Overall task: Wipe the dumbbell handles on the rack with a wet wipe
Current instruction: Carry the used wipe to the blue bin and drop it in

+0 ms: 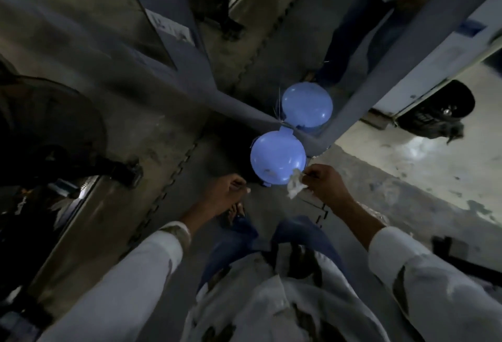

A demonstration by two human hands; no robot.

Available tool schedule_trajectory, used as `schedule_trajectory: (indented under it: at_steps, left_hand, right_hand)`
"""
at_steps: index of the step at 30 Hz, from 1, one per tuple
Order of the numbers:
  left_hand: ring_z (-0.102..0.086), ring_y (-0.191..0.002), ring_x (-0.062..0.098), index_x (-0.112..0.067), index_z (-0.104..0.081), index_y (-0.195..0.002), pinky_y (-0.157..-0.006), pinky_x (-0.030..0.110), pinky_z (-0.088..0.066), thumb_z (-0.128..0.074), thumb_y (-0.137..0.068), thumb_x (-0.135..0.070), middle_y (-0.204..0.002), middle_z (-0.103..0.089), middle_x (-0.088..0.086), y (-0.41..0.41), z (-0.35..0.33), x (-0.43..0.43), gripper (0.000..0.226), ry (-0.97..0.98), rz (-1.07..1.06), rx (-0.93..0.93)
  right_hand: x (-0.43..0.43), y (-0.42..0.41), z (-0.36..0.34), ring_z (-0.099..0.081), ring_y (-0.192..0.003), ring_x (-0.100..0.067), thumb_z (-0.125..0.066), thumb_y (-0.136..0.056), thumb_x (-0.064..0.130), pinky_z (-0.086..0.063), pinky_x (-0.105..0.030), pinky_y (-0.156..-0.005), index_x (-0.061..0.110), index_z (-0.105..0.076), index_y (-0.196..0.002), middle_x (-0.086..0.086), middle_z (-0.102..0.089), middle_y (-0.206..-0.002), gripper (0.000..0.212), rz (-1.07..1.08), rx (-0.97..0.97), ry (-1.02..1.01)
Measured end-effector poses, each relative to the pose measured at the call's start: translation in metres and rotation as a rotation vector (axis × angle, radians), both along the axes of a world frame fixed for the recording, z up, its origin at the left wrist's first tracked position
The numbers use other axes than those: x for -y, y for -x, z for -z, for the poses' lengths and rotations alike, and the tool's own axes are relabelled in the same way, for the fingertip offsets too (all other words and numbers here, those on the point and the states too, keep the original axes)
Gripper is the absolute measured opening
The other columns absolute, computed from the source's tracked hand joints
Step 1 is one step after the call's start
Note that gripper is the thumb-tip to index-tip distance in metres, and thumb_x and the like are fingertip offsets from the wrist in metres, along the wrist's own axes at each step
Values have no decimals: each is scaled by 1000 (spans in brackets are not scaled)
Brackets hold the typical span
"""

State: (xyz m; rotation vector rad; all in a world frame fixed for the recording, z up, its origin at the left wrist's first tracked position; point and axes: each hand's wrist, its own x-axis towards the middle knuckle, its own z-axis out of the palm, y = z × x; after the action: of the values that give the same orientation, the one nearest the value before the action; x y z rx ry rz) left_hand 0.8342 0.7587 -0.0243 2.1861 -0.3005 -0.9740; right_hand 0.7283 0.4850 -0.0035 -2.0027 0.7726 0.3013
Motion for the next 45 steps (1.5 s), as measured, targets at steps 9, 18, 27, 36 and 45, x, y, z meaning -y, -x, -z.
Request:
schedule_trajectory:
  at_steps: [9,18,27,36,45]
  left_hand:
    - [-63,-78,-9,-22,-67,-102,-73,12,-47,-78,-92,-26,-88,-66,-20,-89,8,28,16,11,189,17]
    - [-64,-84,3,-8,-71,-106,-78,15,-49,-78,-91,-20,-94,-69,-6,-133,6,60,20,33,254,69]
    - [-63,-82,-6,-16,-71,-102,-79,16,-50,-79,-90,-26,-91,-69,-14,-150,15,71,18,-10,272,2]
    - [-67,-97,16,-7,-70,-113,-85,30,-53,-76,-93,-27,-101,-70,-1,-164,24,68,28,-75,278,-42]
    - [-68,-95,12,-12,-69,-115,-70,8,-46,-74,-95,-27,-104,-73,1,-165,38,64,25,-124,216,-88]
  right_hand:
    - [-4,-37,8,-69,-62,-29,-69,-86,10,-57,-51,-69,26,-68,-65,-1,-68,-63,27,233,-62,-72]
    - [1,-88,11,-68,-70,-40,-62,-90,7,-53,-41,-62,-5,-64,-80,-22,-67,-71,16,265,-24,-130]
    - [1,-112,37,-68,-61,-28,-64,-88,11,-53,-40,-60,11,-60,-68,-11,-65,-65,21,301,-113,-191]
    - [5,-125,81,-65,-64,-40,-67,-89,13,-51,-46,-58,6,-60,-65,-20,-64,-64,26,356,-195,-197]
    - [6,-151,170,-64,-69,-28,-78,-84,15,-55,-45,-68,14,-57,-69,-7,-60,-66,26,594,-249,-235]
